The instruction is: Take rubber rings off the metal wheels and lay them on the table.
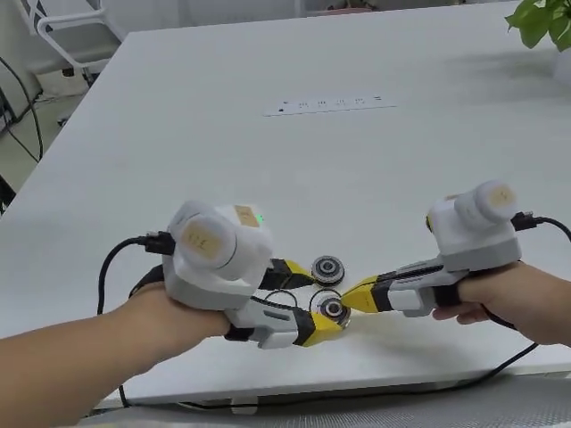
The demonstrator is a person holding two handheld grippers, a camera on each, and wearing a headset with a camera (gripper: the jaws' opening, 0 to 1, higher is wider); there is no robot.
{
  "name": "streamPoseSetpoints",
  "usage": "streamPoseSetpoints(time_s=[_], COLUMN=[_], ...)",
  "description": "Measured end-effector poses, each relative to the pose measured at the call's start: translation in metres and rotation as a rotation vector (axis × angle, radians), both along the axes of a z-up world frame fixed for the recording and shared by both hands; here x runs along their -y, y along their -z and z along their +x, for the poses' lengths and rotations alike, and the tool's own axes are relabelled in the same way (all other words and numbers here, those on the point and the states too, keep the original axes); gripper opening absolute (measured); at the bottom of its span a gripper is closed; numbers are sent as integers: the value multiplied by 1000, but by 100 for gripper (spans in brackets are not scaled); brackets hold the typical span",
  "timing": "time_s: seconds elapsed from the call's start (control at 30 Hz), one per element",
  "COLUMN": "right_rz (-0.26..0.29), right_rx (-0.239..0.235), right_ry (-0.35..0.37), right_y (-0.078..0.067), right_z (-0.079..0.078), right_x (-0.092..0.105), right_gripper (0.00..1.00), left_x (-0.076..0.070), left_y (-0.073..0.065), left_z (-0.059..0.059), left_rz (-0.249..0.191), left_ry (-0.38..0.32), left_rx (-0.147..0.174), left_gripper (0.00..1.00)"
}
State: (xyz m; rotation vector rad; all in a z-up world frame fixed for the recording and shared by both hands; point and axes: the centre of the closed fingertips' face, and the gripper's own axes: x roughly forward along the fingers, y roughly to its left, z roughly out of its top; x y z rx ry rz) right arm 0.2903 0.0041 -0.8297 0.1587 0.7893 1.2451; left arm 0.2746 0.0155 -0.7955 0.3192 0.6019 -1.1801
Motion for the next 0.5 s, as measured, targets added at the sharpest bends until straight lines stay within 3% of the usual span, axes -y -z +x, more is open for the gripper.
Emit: streamPoseSetpoints(time_s=[0.5], right_rz=[10], right_rx=[1], right_ry=[-2], right_y=[-7], right_z=[-1], right_x=[-1], right_gripper=[0], left_x=[-26], left_y=[-18], left_z=[-8], left_rz=[-16], left_ry=[-38], left_rx=[18], left_gripper=[53])
